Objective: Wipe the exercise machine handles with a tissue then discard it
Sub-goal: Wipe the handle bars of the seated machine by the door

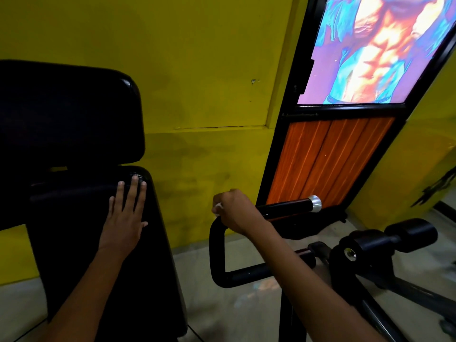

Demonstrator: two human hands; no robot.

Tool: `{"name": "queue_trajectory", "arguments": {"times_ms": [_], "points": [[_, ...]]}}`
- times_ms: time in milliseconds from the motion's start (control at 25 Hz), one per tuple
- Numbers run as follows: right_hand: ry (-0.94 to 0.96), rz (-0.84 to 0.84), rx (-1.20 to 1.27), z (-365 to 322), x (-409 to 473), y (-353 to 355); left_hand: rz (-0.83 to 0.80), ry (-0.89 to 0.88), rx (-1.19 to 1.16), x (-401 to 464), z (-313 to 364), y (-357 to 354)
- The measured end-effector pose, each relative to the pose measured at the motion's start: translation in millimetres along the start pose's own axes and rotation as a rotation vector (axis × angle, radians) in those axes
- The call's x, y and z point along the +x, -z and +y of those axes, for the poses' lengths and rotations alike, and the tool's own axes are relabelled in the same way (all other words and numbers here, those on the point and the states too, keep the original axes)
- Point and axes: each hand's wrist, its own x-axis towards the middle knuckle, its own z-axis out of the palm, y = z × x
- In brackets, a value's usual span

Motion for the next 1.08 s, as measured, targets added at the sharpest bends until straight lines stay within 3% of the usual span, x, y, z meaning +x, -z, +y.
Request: {"name": "queue_trajectory", "arguments": {"times_ms": [320, 520, 760, 1080], "points": [[0.113, 0.09, 0.206, 3.5, -8.2, -4.4, -0.023, 0.012, -0.007, 0.5, 0.9, 1.1], [0.325, 0.266, 0.071, 4.0, -13.9, -18.0, -0.034, 0.017, -0.005, 0.7, 1.0, 3.7], [0.409, 0.466, -0.127, 5.9, -35.2, -47.0, -0.048, 0.045, 0.005, 0.6, 4.5, 6.2], [0.581, 0.538, -0.174, 8.7, -56.8, -64.2, -0.062, 0.066, 0.019, 1.1, 7.3, 7.5]]}}
